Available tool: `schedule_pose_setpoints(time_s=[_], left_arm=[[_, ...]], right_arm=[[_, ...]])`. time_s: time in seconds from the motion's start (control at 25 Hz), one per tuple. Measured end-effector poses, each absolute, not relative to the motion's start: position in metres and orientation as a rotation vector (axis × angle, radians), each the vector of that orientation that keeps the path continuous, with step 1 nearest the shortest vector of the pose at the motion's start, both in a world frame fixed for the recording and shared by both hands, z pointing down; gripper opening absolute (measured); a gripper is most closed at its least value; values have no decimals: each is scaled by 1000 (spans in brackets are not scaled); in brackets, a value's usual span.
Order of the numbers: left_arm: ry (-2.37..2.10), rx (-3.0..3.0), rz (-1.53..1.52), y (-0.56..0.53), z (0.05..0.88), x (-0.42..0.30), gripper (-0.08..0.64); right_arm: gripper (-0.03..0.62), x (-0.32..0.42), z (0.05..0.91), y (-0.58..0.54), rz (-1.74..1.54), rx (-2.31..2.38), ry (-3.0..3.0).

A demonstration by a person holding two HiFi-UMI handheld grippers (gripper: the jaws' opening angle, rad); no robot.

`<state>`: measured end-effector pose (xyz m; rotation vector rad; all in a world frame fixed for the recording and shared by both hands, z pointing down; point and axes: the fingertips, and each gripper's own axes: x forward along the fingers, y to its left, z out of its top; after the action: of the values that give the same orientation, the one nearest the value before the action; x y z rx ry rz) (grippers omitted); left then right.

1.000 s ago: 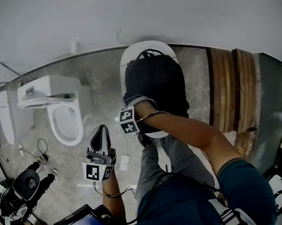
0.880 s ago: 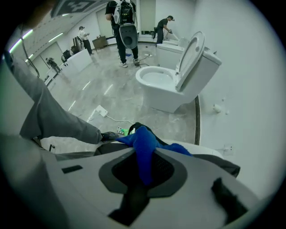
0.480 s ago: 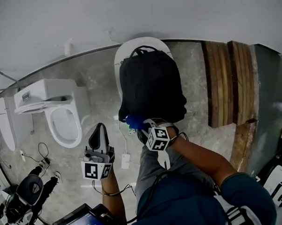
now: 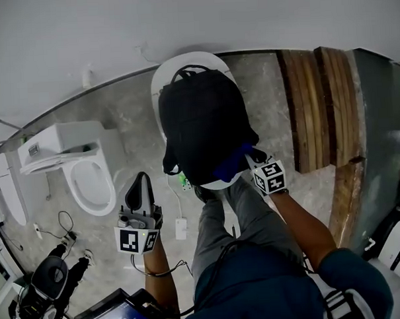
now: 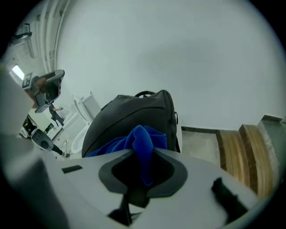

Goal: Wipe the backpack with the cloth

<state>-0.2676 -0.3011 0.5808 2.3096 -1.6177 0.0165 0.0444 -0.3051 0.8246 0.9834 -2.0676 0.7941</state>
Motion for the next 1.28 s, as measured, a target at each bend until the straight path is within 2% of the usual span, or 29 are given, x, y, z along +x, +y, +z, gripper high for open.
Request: schedule_pose_setpoints(time_s=[0.28,0.68,0.8,0.96,1.28], left_arm=[[-1622,2302,24,-300,582,-264,3],[-1658,2266,16,-299,583,-267,4],[-1672,2257,23,-298,584,-272,3],[-1674,2258,29,-297,584,-274,5],[-1656,2272,16,-304,581,-276,4]], right_arm=[[51,14,796,-398,648,1061,-2215],[51,-163,806,-456,372,475,-2246],[51,-194,819,-470,325,381,-2232],[51,-177,832,-496,302,426,-2167],[52,-48,813,-487,473,764,-2113]])
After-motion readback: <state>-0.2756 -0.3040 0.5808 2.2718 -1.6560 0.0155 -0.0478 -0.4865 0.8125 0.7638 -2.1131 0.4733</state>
